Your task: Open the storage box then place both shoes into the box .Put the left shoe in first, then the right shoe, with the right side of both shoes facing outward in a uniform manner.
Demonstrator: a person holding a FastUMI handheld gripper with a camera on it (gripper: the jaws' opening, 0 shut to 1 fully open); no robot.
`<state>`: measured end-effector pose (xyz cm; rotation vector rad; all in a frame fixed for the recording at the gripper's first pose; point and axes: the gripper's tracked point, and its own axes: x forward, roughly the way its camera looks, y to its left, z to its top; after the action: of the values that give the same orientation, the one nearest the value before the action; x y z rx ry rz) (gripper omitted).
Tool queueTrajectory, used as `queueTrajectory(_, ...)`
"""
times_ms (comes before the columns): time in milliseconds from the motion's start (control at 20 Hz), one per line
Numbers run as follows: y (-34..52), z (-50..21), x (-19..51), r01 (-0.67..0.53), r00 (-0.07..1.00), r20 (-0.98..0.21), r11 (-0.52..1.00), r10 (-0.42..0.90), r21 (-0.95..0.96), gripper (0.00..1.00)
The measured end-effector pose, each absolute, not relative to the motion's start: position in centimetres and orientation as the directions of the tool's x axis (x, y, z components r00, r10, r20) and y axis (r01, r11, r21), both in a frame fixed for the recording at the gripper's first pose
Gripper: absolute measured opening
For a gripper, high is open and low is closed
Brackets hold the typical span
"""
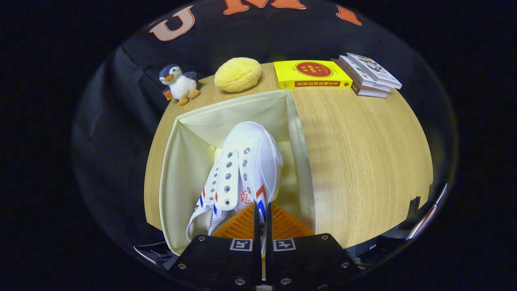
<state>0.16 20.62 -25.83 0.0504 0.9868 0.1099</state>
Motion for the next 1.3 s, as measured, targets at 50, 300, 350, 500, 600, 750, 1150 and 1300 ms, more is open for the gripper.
queueTrajectory(50, 20.6, -25.2, 0.7, -0.077, 0.569, -0.815, 0.994, 0.107, 0.077, 0.21)
queueTrajectory(300, 20.7, -20.6, 2.3, -0.124, 0.654, -0.738, 0.986, 0.166, 0.112, 0.89)
queueTrajectory(350, 20.0, -19.7, 2.6, -0.124, 0.671, -0.722, 0.986, 0.168, 0.115, 0.97)
queueTrajectory(500, 17.7, -16.8, 3.8, -0.114, 0.726, -0.667, 0.986, 0.164, 0.117, 0.99)
queueTrajectory(600, 16.0, -14.7, 4.1, -0.11, 0.758, -0.63, 0.985, 0.171, 0.135, 0.99)
queueTrajectory(750, 11.7, -11.5, 4.4, -0.091, 0.811, -0.566, 0.987, 0.149, 0.13, 0.99)
queueTrajectory(1150, -1.1, -3.5, 2.9, -0.02, 0.924, -0.377, 0.995, 0.057, 0.102, 0.99)
queueTrajectory(1300, -4.7, -2.2, 2.0, 0.0, 0.941, -0.338, 0.994, 0.036, 0.106, 0.99)
